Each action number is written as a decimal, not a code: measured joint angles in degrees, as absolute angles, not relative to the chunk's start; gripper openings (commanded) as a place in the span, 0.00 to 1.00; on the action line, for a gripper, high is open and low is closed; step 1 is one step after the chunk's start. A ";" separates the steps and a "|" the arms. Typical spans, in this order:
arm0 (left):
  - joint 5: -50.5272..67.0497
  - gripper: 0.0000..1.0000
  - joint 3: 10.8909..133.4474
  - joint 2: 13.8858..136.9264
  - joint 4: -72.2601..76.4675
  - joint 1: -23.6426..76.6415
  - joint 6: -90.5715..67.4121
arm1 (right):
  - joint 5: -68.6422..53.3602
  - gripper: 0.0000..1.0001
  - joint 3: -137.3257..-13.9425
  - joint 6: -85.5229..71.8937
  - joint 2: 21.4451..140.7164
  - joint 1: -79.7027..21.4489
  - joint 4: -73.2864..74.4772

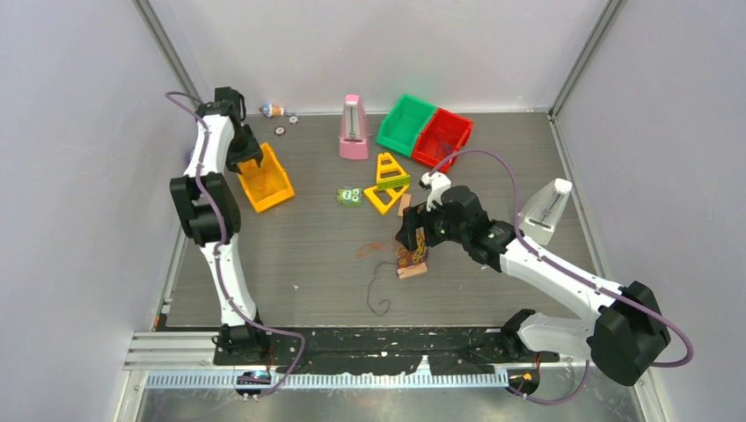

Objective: Untangle the cables
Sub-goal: Place the cable in the bin, then untie the cable.

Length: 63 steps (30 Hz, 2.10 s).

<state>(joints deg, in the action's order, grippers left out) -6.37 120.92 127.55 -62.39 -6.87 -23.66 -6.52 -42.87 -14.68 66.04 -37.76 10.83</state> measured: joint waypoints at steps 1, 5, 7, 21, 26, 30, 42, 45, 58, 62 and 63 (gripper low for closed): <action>-6.96 0.56 120.53 127.33 -62.22 -6.72 -23.64 | -6.55 0.92 -42.87 -14.68 66.08 -37.76 10.85; -7.86 0.60 115.50 123.85 -61.89 -6.09 -23.57 | -6.57 0.92 -42.87 -14.68 66.15 -37.76 10.79; -7.99 0.61 112.66 121.03 -61.91 -5.65 -23.51 | -6.57 0.92 -42.87 -14.68 66.15 -37.76 10.81; -2.90 0.97 82.21 87.66 -50.89 5.96 -22.04 | 1.10 0.89 -43.83 -15.99 67.02 -37.36 14.02; 3.79 0.95 66.11 74.32 -39.20 14.57 -22.39 | 4.05 0.88 -43.83 -17.12 67.02 -36.80 15.29; 7.51 0.92 56.23 71.85 -30.26 22.41 -22.31 | 5.45 0.88 -43.83 -17.76 67.02 -36.38 15.73; 12.95 0.83 52.36 84.38 -19.68 33.10 -20.12 | 3.31 0.66 -37.52 -20.97 67.51 -36.12 14.09; 13.76 0.77 53.43 87.94 -18.55 34.11 -19.46 | 2.07 0.43 -36.91 -21.69 69.82 -36.12 12.97; 14.98 0.64 63.11 101.16 -17.93 38.20 -16.84 | 0.08 0.11 -36.84 -22.83 71.53 -36.03 10.11; 16.40 0.66 64.66 104.60 -18.13 39.72 -15.84 | -0.45 0.10 -36.84 -22.85 71.53 -35.99 9.85; 16.91 0.66 65.06 105.03 -18.20 40.07 -15.66 | -0.56 0.10 -36.84 -22.85 71.53 -35.99 9.85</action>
<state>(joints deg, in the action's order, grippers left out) 16.91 65.06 105.03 -18.20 40.07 -15.66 -0.56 -36.84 -22.85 71.53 -35.99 9.85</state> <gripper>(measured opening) 0.653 0.132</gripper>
